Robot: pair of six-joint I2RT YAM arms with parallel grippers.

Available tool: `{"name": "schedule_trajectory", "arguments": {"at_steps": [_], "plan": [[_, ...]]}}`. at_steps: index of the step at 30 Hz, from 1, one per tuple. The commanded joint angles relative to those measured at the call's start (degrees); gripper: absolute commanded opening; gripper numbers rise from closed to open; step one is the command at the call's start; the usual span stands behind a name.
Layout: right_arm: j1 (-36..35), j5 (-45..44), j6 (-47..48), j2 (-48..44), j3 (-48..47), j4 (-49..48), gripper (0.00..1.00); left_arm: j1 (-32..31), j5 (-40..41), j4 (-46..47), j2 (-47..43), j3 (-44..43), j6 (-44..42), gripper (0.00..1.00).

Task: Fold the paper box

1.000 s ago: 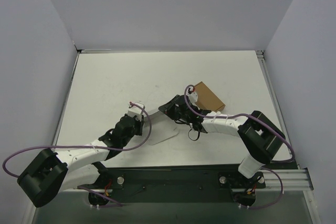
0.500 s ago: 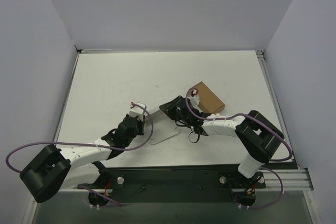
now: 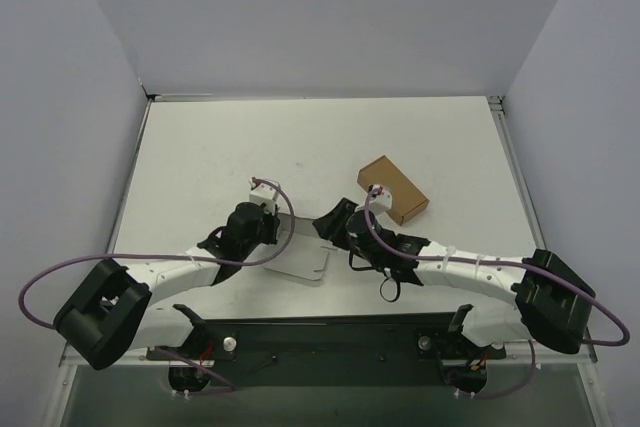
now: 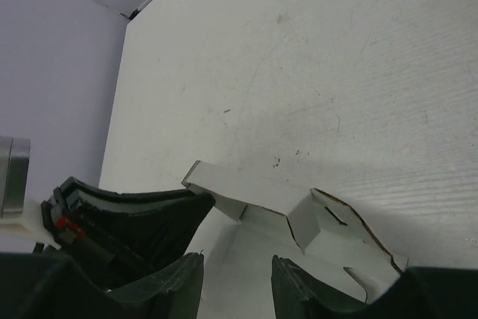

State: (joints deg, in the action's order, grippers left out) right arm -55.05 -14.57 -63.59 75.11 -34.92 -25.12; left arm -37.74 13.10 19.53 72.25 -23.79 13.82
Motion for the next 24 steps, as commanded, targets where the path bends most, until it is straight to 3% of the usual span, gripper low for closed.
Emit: {"name": "schedule_trajectory", "arguments": {"at_steps": [1,7,24], "plan": [[-5.41,-6.97,4.45,-0.32,-1.65,8.95,0.4,0.29,-4.14,0.16,0.79,-2.14,1.12,0.16],[-5.78,-7.84,2.95,4.6,-2.17,10.45,0.4,0.29,-4.84,1.65,0.97,-1.17,0.94,0.15],[4.68,-0.99,3.47,11.54,-1.12,7.99,0.45,0.21,-5.63,4.02,2.46,-0.91,0.15,0.14]]}}
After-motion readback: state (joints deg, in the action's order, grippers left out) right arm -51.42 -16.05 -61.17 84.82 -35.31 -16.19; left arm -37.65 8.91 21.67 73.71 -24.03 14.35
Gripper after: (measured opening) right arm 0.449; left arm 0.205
